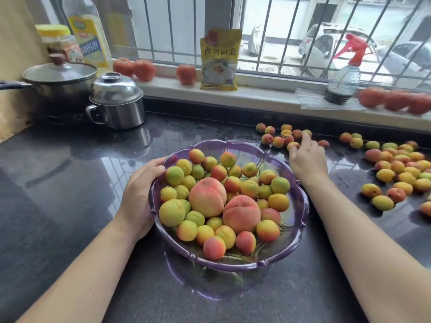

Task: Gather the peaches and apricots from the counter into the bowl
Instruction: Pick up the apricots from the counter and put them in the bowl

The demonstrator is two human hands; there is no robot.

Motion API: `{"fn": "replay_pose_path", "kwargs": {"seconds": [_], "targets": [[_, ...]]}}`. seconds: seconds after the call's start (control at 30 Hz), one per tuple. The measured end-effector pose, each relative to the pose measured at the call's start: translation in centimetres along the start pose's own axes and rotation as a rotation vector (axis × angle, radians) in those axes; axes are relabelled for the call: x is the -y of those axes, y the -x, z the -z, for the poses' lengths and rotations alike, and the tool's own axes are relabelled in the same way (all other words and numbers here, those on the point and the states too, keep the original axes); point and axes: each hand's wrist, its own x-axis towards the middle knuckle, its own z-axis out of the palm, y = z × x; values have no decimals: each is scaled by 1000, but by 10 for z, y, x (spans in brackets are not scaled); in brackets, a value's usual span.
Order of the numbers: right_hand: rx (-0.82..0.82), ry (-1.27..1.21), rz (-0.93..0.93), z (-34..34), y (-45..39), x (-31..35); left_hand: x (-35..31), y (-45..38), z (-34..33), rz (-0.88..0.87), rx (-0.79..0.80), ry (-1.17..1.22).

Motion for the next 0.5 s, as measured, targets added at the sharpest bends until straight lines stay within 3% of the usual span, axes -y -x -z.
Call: {"fn": "replay_pose_path", "kwargs": {"seconds": [0.27, 0.5], "targets": [[5, 135, -36, 1, 1, 7, 2, -1, 0, 18, -18, 3], [-65, -36, -12, 9, 12, 6, 1, -3, 4, 39, 3, -6]]}}
